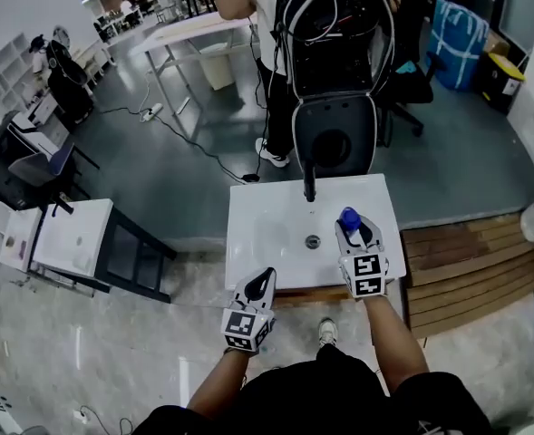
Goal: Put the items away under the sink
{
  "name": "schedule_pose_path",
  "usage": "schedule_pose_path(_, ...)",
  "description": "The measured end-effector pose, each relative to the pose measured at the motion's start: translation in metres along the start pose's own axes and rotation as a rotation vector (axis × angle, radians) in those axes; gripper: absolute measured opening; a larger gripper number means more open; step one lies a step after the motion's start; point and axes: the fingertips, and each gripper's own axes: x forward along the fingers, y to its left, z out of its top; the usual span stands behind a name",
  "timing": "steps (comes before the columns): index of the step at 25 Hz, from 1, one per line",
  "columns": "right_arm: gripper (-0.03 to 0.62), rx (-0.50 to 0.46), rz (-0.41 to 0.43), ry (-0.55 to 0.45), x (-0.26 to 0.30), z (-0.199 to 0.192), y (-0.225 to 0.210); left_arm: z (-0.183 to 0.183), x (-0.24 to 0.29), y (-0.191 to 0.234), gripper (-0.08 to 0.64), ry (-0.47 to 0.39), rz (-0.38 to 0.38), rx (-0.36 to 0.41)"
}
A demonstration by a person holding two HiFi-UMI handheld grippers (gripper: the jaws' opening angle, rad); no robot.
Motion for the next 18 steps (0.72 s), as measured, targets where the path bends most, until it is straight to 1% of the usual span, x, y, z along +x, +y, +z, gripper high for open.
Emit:
schedule_pose_path(7,0.163,0.021,-0.07,-0.01,-0.082,0.002,0.05,-0.012,-0.075,-0.012,0.021,-0.022,-0.065,0.015)
schedule_pose_path(10,0.163,-0.004,-0.101,-0.013,-0.111,0.001,0.072,-0.021,-0.1,-0.015,0.021,-0.03,-0.088,0.011)
schedule_pose_path(14,0.163,-0.01,-0.112,-0.001,-0.151,-0.008,0.096,-0.032,-0.129,-0.029,0.021,-0.035,-0.109,0.002)
schedule_pose_path(18,0.163,-0.008,-0.109,0.016,-0.183,-0.015,0.106,-0.04,-0.14,-0.049,0.021,-0.033,-0.121,-0.02)
